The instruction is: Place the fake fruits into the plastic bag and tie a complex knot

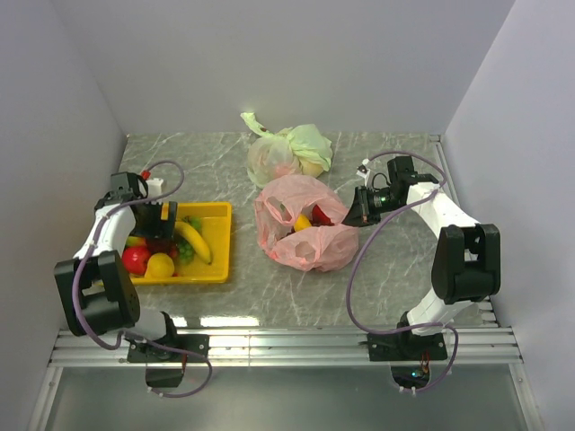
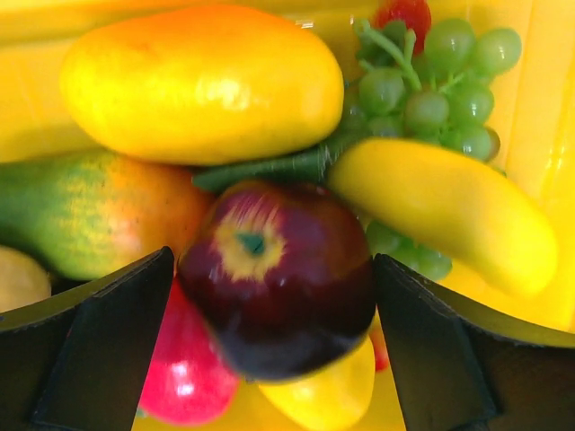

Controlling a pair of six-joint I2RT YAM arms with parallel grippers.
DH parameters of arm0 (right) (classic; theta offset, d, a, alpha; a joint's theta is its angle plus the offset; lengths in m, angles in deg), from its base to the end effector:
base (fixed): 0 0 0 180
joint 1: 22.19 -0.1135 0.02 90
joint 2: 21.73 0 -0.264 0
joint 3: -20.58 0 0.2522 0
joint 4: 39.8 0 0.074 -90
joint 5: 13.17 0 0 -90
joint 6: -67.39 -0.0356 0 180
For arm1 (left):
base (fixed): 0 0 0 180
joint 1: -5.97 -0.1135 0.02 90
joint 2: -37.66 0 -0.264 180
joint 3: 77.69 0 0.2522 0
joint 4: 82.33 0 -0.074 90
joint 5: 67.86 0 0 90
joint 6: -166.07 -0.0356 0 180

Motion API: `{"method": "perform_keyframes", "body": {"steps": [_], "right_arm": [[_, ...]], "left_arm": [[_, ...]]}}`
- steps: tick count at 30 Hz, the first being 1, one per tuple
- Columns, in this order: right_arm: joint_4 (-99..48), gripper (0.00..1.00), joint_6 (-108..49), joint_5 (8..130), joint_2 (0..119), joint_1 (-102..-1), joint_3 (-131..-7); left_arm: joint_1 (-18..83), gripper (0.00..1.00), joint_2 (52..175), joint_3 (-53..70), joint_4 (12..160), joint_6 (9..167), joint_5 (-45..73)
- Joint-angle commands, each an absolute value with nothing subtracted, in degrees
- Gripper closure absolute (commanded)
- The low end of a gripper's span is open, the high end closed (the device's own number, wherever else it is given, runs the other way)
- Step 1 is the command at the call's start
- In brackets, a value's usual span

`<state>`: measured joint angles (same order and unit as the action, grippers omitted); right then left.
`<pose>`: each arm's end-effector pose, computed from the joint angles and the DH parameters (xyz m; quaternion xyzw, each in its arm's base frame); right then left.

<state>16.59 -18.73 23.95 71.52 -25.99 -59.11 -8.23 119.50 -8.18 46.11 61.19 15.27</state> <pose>0.3103 0.0491 0.2282 -0.1364 0.8746 0.4384 0.1562 0.2696 0.0638 0.2228 0.0193 0.9723 0.0001 0.2329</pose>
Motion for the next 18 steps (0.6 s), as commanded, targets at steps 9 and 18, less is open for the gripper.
{"method": "perform_keyframes", "body": {"steps": [9,18], "right_arm": [[15.71,1.00,-19.36,24.71,70.56,-26.50,-60.50],[15.71,1.00,-19.88,23.57,71.43,-27.20,-60.59]], "left_arm": [[-8.62,0.49,114.23,1.89,35.70,59.63,8.37],[3.83,0.67,106.75,9.72,25.10,49.43,-16.17]]}}
